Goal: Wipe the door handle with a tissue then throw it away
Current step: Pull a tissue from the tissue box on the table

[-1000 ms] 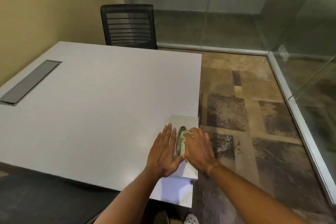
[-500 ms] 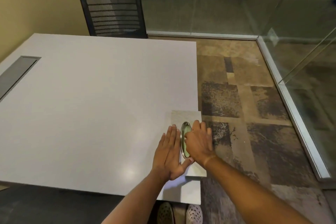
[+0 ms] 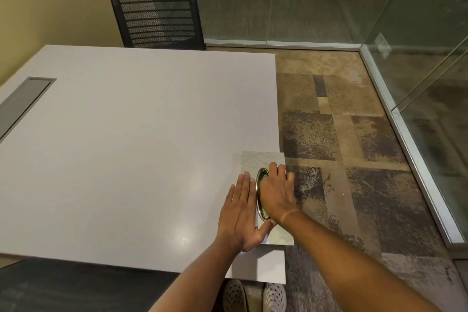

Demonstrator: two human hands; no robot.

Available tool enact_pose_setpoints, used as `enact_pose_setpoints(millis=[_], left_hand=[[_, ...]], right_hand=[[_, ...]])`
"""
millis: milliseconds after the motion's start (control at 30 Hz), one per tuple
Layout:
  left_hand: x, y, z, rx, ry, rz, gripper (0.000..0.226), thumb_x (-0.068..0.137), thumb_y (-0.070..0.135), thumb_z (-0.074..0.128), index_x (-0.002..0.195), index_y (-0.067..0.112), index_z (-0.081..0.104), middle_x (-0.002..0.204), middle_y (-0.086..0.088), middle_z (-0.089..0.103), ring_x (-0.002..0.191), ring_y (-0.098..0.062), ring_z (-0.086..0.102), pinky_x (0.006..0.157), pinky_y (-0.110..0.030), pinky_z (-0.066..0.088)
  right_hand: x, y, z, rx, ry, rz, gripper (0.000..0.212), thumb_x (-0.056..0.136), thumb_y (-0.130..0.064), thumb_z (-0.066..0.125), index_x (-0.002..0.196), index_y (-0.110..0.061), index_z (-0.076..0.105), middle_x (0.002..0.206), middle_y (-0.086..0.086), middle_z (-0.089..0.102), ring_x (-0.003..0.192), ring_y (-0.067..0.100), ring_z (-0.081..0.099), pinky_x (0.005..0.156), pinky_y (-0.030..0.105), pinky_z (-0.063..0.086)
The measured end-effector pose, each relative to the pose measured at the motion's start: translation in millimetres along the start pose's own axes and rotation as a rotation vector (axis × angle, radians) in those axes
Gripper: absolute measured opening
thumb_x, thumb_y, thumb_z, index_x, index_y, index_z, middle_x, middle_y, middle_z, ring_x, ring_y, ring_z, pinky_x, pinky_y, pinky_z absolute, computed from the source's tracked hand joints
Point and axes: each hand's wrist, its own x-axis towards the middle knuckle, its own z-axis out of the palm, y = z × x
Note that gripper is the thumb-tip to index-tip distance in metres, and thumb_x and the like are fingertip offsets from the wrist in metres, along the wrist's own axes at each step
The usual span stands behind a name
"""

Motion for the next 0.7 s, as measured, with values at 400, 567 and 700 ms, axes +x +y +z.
enact_pose_setpoints(millis=[400, 567, 700], left_hand=[[0.0, -1.3, 1.8, 0.008, 0.001, 0.005, 0.102, 0.084, 0.082, 0.012, 0.151, 0.012, -0.020, 0.159, -0.008, -0.026, 0.146, -0.019, -0.027, 0.123, -0.043, -0.003], [-1.2, -2.1, 1.6, 0.016, 0.015, 0.003, 0.101, 0.086, 0.081, 0.013, 0.152, 0.011, -0.017, 0.160, -0.008, -0.023, 0.147, -0.020, -0.024, 0.123, -0.043, -0.002], [-1.2, -0.8, -0.1, 0.025, 0.009, 0.004, 0.101, 0.086, 0.081, 0.013, 0.152, 0.010, -0.017, 0.160, -0.009, -0.024, 0.147, -0.020, -0.025, 0.123, -0.042, -0.002]], right_hand=[[-11.3, 27.2, -7.3, 0.278, 0.041, -0.018, 0.022, 0.094, -0.025, 0.044, 0.080, -0.020, 0.061, 0.103, 0.000, 0.039, 0.098, 0.020, 0.034, 0.082, 0.037, 0.031], [-19.2, 42.8, -12.3, 0.473, 0.052, -0.069, 0.019, 0.093, -0.033, 0.051, 0.084, -0.024, 0.065, 0.100, -0.003, 0.040, 0.098, 0.016, 0.034, 0.082, 0.036, 0.029], [-20.4, 49.3, -13.0, 0.569, 0.059, -0.073, 0.017, 0.091, -0.034, 0.054, 0.084, -0.025, 0.066, 0.099, -0.004, 0.041, 0.098, 0.014, 0.035, 0.079, 0.036, 0.027]])
